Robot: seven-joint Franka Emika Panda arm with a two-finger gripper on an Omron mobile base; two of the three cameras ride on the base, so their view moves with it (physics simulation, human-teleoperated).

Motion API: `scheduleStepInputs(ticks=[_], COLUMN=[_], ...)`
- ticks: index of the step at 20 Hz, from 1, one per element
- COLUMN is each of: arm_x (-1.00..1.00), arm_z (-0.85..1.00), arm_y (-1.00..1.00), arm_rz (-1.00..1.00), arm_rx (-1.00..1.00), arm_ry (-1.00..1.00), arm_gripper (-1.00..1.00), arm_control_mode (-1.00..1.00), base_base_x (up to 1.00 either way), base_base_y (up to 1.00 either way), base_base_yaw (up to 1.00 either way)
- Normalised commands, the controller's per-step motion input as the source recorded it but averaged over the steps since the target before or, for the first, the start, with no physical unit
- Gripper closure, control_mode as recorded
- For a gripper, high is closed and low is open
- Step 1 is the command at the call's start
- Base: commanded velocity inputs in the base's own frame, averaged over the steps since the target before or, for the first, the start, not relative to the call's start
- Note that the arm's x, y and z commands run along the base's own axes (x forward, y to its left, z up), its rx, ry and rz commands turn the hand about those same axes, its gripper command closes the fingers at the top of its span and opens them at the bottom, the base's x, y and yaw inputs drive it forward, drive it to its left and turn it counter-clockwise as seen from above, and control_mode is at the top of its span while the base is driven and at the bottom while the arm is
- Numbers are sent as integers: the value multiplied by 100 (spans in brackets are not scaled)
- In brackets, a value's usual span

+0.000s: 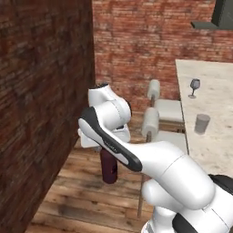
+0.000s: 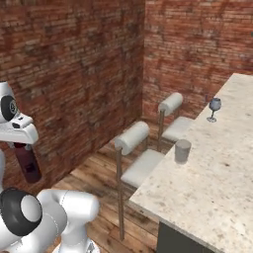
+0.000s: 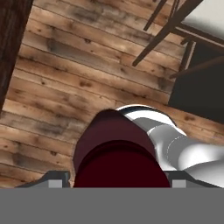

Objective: There is a wine glass and glass cup on the dining counter. Place the wine bottle next to the wine glass and the juice bottle next to the glass cup.

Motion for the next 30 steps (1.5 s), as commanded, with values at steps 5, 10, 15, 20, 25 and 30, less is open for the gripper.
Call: scheduleStepInputs(ticks=[5,10,15,20,25,30], arm_x=[0,0,0,0,0,0], arm_z=[0,0,0,0,0,0], arm_y=[0,0,0,0,0,0], arm_rz=[0,0,0,0,0,0], arm_rx=[0,0,0,0,0,0], arm_ry=[0,0,0,0,0,0], arm_gripper=[100,100,100,100,100,100], arm_control_mode=[100,100,100,100,100,100], base_base_x=[56,57,52,34,16,28], base_base_y=[36,34,45,50,50,43], base_base_yaw=[-51,-53,-42,-45,-49,-53])
